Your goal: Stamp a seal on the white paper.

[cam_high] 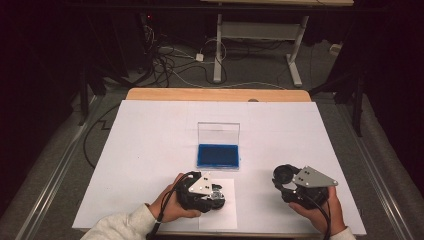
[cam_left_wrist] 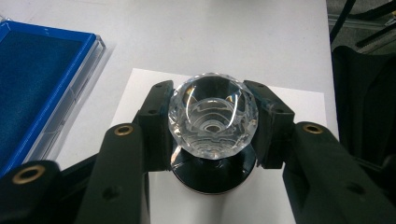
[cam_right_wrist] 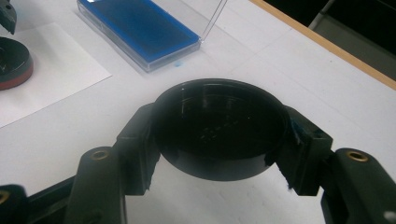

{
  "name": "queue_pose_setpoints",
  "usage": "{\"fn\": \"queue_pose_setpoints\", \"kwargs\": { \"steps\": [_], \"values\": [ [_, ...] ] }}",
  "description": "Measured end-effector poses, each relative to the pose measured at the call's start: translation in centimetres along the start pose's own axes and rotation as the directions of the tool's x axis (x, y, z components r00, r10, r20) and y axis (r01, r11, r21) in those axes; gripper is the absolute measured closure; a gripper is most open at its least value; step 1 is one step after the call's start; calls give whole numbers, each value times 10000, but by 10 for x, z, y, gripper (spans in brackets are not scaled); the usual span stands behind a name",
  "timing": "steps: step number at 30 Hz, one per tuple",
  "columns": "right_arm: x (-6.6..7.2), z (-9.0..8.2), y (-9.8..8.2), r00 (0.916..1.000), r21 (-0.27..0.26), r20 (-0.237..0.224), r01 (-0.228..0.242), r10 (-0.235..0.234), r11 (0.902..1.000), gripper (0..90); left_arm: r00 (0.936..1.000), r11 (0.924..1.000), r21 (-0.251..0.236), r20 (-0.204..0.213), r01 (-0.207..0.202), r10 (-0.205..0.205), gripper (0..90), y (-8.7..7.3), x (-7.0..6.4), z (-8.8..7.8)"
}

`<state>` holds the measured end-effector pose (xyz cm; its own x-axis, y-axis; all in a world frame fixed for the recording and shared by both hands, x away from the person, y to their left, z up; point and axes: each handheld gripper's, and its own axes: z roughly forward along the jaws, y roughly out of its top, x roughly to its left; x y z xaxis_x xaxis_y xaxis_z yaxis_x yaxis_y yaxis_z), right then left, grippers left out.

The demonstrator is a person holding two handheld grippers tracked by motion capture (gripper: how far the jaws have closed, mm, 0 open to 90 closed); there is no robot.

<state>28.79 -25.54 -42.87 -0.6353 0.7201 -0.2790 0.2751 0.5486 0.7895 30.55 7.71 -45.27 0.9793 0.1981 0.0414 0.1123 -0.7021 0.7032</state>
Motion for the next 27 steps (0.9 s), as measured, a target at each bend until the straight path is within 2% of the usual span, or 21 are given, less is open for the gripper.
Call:
{"fn": "queue_pose_setpoints", "kwargs": {
  "steps": [27],
  "values": [
    [0,-1,0,10000,-18,-1,-45,45,10000,382,9999,9996,269,-114,-15,18,546,3,-1,0]
  ]
}}
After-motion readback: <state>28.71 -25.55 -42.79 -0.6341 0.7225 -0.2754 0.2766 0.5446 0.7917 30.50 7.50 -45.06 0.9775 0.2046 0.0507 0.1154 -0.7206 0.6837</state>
